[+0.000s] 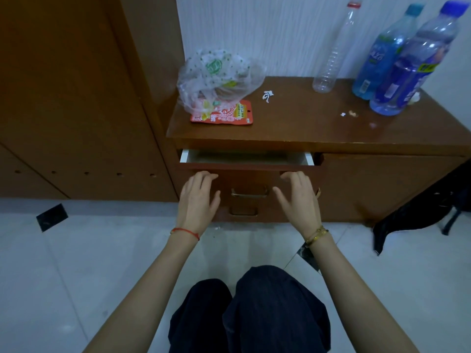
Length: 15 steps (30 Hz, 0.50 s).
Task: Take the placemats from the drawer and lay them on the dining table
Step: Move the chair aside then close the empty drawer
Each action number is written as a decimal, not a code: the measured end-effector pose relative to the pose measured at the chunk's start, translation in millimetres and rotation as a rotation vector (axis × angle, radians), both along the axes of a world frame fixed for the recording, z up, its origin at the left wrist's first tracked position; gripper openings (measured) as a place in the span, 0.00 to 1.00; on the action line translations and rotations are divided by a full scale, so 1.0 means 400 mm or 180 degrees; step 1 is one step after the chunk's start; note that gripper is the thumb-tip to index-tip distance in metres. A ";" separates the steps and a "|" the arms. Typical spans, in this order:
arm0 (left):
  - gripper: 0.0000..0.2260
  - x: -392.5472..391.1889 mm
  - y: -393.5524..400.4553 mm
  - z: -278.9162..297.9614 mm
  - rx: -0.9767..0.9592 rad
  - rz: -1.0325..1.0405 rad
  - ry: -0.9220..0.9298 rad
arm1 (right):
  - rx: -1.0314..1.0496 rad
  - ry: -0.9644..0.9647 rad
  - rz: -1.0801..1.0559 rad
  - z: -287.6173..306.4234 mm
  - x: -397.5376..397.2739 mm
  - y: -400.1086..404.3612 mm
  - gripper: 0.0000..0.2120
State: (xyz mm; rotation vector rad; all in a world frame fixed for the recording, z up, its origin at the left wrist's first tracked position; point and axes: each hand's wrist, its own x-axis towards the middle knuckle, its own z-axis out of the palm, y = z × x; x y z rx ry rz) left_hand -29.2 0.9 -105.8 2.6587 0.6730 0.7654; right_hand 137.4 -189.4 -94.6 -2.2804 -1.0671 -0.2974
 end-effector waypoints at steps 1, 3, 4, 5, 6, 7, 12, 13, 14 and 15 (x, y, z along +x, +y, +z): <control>0.18 0.005 -0.003 -0.003 -0.0009 -0.0009 -0.0017 | -0.0007 0.0026 0.0031 -0.006 0.001 0.000 0.15; 0.22 0.014 -0.004 -0.014 -0.0045 -0.0039 -0.0068 | -0.0054 0.0139 0.0111 -0.021 0.002 -0.001 0.20; 0.24 0.019 -0.002 -0.020 -0.0061 -0.0049 -0.0078 | -0.0072 0.0213 0.0145 -0.028 0.003 -0.001 0.23; 0.26 0.024 0.001 -0.022 -0.0090 -0.0050 -0.0058 | -0.0075 0.0299 0.0171 -0.033 0.004 0.001 0.26; 0.28 0.030 0.005 -0.024 -0.0127 -0.0040 -0.0039 | -0.0070 0.0390 0.0195 -0.037 0.006 0.002 0.29; 0.29 0.036 0.006 -0.020 -0.0167 -0.0005 -0.0023 | -0.0070 0.0464 0.0207 -0.038 0.005 0.005 0.31; 0.31 0.073 0.030 -0.016 -0.0451 0.0010 0.0048 | -0.0213 0.0671 0.0164 -0.020 0.021 0.036 0.35; 0.32 0.080 0.034 -0.015 -0.0510 -0.0002 0.0135 | -0.0261 0.0688 0.0150 -0.014 0.027 0.043 0.35; 0.32 0.087 0.039 -0.021 -0.0589 -0.0021 0.0192 | -0.0298 0.0702 0.0160 -0.012 0.034 0.049 0.34; 0.32 0.091 0.039 -0.013 -0.0656 -0.0032 0.0223 | -0.0303 0.0732 0.0172 -0.004 0.034 0.055 0.34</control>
